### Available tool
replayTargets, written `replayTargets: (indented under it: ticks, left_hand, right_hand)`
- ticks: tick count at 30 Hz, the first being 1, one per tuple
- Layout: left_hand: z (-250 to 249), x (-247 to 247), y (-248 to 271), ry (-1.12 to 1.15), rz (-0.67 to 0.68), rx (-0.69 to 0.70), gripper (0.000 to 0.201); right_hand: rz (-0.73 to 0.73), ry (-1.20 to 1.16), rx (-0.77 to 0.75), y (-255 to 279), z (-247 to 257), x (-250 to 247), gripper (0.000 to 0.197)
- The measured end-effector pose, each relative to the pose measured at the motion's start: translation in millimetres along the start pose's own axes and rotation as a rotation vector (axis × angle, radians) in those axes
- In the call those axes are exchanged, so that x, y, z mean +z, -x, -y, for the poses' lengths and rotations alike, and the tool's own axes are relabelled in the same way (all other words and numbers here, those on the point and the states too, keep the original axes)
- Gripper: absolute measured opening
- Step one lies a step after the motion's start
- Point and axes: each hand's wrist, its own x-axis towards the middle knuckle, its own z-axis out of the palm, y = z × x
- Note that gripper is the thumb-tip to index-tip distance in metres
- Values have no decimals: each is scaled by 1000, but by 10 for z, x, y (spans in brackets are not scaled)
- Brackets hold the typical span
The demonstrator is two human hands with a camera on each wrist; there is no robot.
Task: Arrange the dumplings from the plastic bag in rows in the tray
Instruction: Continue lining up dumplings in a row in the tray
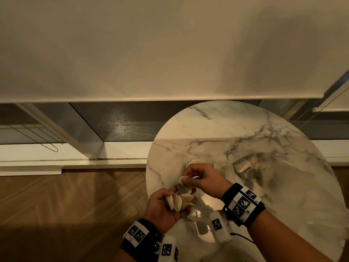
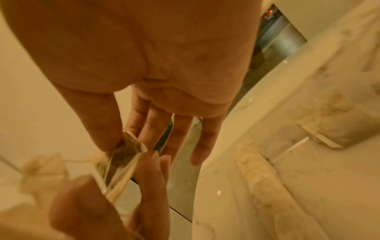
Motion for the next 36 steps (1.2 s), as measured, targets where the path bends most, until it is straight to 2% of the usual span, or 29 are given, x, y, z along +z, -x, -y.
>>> replayTargets:
  ticks: [9,16,22,27,30,36]
  left_hand:
    - [16,23,16,-55,92,-12,53]
    - [42,11,10,-98,100,-6,55]
    - [57,52,9,-119,-3,14,44]
    - [52,75,5,-117,-108,61,35]
    - [13,41,0,-108,-187,85,31]
    - [-119,-45,-2,-30,-259,156,31]
  right_hand:
    - [-195,-533,192,60,-20,-74,5]
    - [-231,-773,285,73,-30,-107,17]
    - [-250,-703,291,64,-89,-134,24]
    - [-200,-741,255,86,-136,-179,47]
    - [-218,-667,233,99,-175,-198,55]
    - [-275,-460,202,126,-253,-231,57]
